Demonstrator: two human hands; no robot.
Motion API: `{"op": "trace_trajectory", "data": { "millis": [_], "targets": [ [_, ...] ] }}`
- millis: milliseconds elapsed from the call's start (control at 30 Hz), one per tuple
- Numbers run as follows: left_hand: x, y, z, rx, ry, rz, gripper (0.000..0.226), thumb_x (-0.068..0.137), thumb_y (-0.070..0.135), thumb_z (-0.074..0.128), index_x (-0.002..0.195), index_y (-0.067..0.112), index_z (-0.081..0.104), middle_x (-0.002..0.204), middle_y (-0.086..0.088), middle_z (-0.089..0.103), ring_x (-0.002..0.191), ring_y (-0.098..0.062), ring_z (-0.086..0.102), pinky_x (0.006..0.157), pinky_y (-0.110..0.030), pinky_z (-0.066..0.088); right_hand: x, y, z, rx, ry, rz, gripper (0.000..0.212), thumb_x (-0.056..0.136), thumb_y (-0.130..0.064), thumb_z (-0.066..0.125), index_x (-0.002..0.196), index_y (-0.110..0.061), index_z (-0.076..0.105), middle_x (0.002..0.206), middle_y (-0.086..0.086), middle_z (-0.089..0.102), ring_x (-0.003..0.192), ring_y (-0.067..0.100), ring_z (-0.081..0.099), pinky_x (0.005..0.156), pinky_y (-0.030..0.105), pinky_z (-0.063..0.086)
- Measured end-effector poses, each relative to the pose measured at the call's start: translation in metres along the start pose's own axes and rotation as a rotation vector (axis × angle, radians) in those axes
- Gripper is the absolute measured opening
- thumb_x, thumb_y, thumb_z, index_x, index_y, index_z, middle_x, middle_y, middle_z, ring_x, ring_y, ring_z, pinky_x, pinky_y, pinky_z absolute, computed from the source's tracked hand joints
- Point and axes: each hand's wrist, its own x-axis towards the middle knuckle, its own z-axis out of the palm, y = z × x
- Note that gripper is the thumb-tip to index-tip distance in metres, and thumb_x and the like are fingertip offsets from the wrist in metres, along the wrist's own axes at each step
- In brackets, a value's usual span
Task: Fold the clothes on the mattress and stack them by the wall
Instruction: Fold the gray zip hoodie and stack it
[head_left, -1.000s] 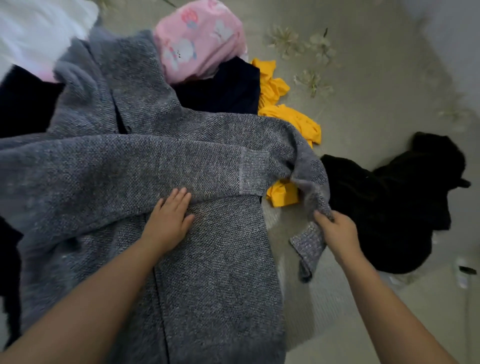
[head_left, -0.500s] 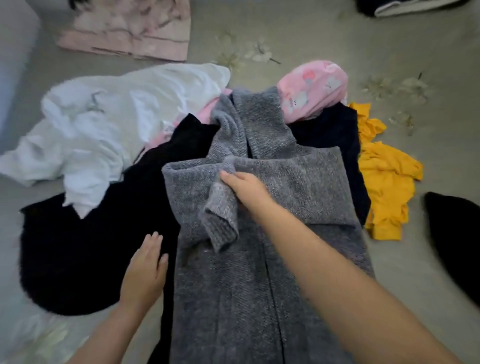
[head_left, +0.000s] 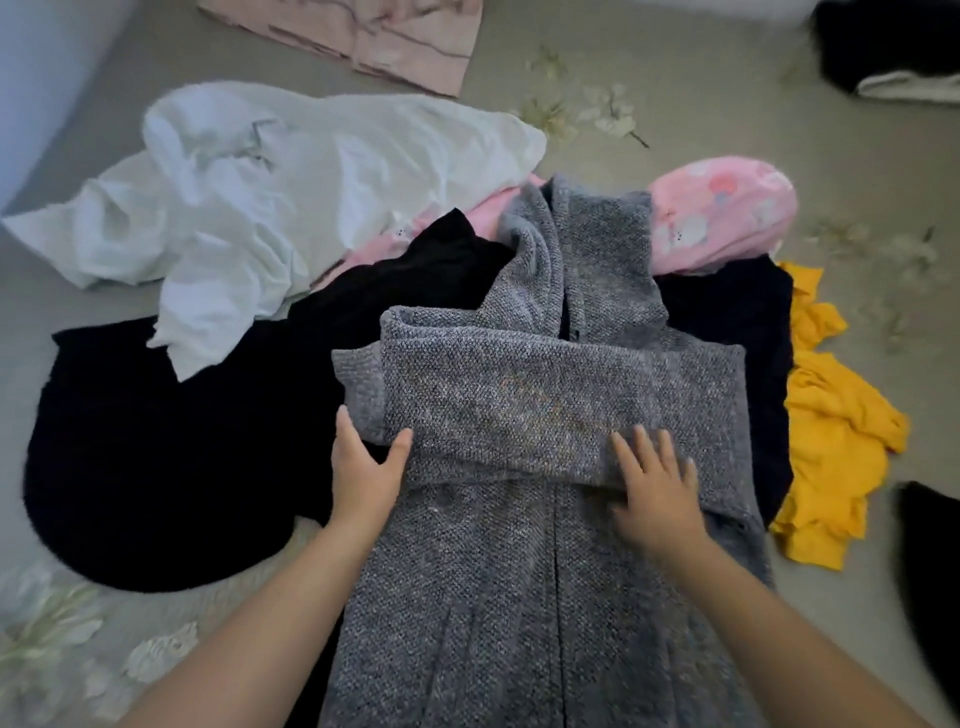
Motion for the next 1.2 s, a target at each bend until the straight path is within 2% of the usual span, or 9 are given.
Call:
{"op": "trace_trajectory", "data": {
  "millis": [200, 433, 633, 700, 767, 933, 1033, 1133, 1200],
  "targets": [
    [0.017, 0.014, 0.015, -0.361, 0.224, -0.173, 0.060, 0.085, 0.010, 0.062, 0.138, 0.019, 0.035, 0.132, -0.016, 0.044, 0.110, -0.022, 0.050, 0.095, -0.034, 0.041, 0.011, 0.057, 0.008, -0.226, 0.034, 0.105, 0.065, 0.100, -0.015, 0.029, 0.144, -0.026, -0.016, 0.153, 0.007, -0.021, 0.141, 0.032, -0.017, 0.116, 0.049, 0.002],
    [-0.030, 0.021, 0.033, 0.145, 0.168, 0.183, 0.033, 0.082, 0.002, 0.063, 0.114, -0.002, 0.058, 0.117, -0.024, 0.044, 0.112, -0.032, 0.041, 0.091, -0.017, 0.026, 0.001, 0.108, -0.001, -0.193, 0.095, 0.169, 0.064, 0.098, -0.009, 0.033, 0.147, -0.023, -0.006, 0.154, 0.010, -0.017, 0.141, 0.034, -0.015, 0.115, 0.046, 0.005],
    [-0.034, 0.017, 0.038, 0.620, 0.099, 0.106, 0.041, 0.082, 0.012, 0.063, 0.122, 0.006, 0.056, 0.131, -0.024, 0.037, 0.114, -0.041, 0.040, 0.096, -0.048, 0.034, 0.003, 0.115, 0.011, -0.112, -0.119, 0.151, 0.079, 0.093, -0.038, 0.041, 0.146, -0.021, -0.016, 0.150, 0.013, -0.029, 0.139, 0.036, -0.021, 0.114, 0.052, 0.006],
    [-0.035, 0.019, 0.037, 0.678, 0.124, 0.318, 0.040, 0.076, 0.004, 0.068, 0.115, 0.001, 0.061, 0.125, -0.032, 0.043, 0.111, -0.050, 0.044, 0.094, -0.059, 0.034, 0.008, 0.113, 0.012, -0.108, -0.118, 0.149, 0.085, 0.084, -0.068, 0.025, 0.145, -0.025, -0.017, 0.149, 0.013, -0.030, 0.138, 0.034, -0.024, 0.113, 0.055, -0.001],
    [-0.036, 0.023, 0.038, 0.760, 0.128, 0.604, 0.034, 0.078, 0.011, 0.060, 0.107, -0.006, 0.063, 0.116, -0.037, 0.051, 0.106, -0.056, 0.050, 0.090, -0.065, 0.035, 0.011, 0.111, 0.007, -0.083, -0.073, 0.110, 0.100, 0.054, -0.088, -0.018, 0.137, -0.032, -0.024, 0.147, 0.008, -0.033, 0.137, 0.028, -0.028, 0.109, 0.054, -0.010],
    [-0.016, 0.046, 0.060, 0.912, -0.047, 0.815, 0.053, 0.082, 0.029, 0.041, 0.119, -0.007, 0.055, 0.129, -0.033, 0.047, 0.125, -0.047, 0.035, 0.098, -0.056, 0.022, 0.027, 0.098, 0.001, -0.061, -0.016, -0.080, 0.108, 0.038, -0.078, -0.043, 0.133, -0.031, -0.029, 0.133, -0.001, -0.048, 0.124, 0.020, -0.044, 0.099, 0.044, -0.032],
    [0.009, 0.045, 0.075, 0.888, -0.047, 0.664, 0.061, 0.092, 0.035, 0.039, 0.142, 0.002, 0.024, 0.152, -0.018, 0.008, 0.134, -0.023, -0.011, 0.112, -0.040, -0.004, 0.041, 0.097, 0.006, -0.100, -0.134, -0.056, 0.117, 0.040, -0.073, -0.047, 0.144, -0.030, -0.015, 0.150, 0.000, -0.027, 0.139, 0.024, -0.024, 0.110, 0.048, -0.018],
    [0.036, 0.043, 0.083, 0.905, -0.026, 0.660, 0.069, 0.095, 0.051, 0.020, 0.144, 0.007, -0.001, 0.148, -0.006, -0.019, 0.129, -0.014, -0.029, 0.109, -0.032, -0.021, 0.051, 0.088, -0.010, -0.025, -0.041, -0.022, 0.069, 0.091, -0.059, 0.002, 0.146, -0.021, 0.019, 0.156, 0.005, 0.008, 0.143, 0.026, 0.005, 0.116, 0.048, 0.002],
    [0.052, 0.052, 0.089, 0.893, -0.037, 0.694, 0.081, 0.082, 0.064, -0.011, 0.140, 0.009, -0.007, 0.145, -0.003, -0.020, 0.130, -0.014, -0.027, 0.103, -0.026, -0.029, 0.063, 0.075, -0.034, 0.081, 0.215, -0.117, 0.052, 0.098, -0.040, 0.027, 0.128, -0.006, 0.050, 0.138, 0.016, 0.044, 0.129, 0.032, 0.039, 0.107, 0.047, 0.031]
  ]
}}
